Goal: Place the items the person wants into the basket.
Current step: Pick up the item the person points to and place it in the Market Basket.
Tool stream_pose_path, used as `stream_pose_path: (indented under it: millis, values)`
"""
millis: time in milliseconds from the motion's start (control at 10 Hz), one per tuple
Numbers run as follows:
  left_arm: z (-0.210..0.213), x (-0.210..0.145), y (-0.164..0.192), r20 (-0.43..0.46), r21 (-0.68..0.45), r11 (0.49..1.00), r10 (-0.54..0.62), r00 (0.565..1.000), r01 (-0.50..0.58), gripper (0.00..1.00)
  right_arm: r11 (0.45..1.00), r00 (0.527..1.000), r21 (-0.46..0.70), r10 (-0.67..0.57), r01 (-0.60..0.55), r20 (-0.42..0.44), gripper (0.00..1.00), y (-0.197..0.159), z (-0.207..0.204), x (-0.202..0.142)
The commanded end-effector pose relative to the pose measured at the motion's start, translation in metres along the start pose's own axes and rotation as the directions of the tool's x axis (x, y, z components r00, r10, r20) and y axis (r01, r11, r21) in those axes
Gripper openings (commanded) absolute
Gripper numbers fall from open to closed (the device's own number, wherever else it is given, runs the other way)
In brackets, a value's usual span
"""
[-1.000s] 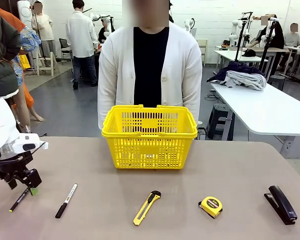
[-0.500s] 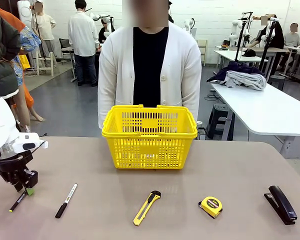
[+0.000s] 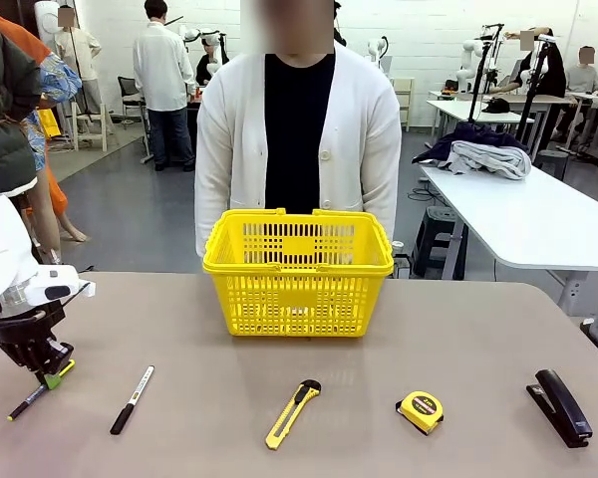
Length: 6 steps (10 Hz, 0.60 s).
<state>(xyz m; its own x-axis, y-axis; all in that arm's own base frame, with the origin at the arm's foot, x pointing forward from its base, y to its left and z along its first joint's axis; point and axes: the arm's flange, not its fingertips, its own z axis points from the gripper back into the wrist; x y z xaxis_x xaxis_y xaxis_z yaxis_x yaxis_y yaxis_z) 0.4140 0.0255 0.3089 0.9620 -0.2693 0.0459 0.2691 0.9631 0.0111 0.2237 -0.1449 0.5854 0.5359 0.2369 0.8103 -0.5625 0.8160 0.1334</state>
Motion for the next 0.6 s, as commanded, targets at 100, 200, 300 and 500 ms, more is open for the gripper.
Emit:
stream_pose_path:
  millis: [100, 200, 300, 500]
  values:
    - [-0.012, -0.052, -0.019, 0.000, 0.011, 1.000, -0.011, 1.000, 0.011, 0.00, 1.000, 1.000, 0.003, 0.000, 0.000, 0.007, 1.00, 0.000, -0.001, 0.001]
    - [0.002, -0.051, -0.021, -0.006, 0.001, 0.992, -0.130, 0.991, 0.130, 0.00, 1.000, 1.000, 0.003, 0.000, 0.000, 0.007, 1.00, 0.000, -0.001, 0.001]
    - [0.038, -0.050, -0.019, -0.006, 0.012, 0.979, -0.205, 0.979, 0.205, 0.00, 1.000, 1.000, 0.003, 0.000, 0.000, 0.007, 1.00, 0.000, -0.001, 0.001]
    - [0.143, -0.057, -0.017, 0.046, 0.094, 0.938, -0.340, 0.939, 0.335, 0.00, 1.000, 1.000, 0.003, 0.000, 0.000, 0.007, 1.00, 0.000, -0.001, 0.001]
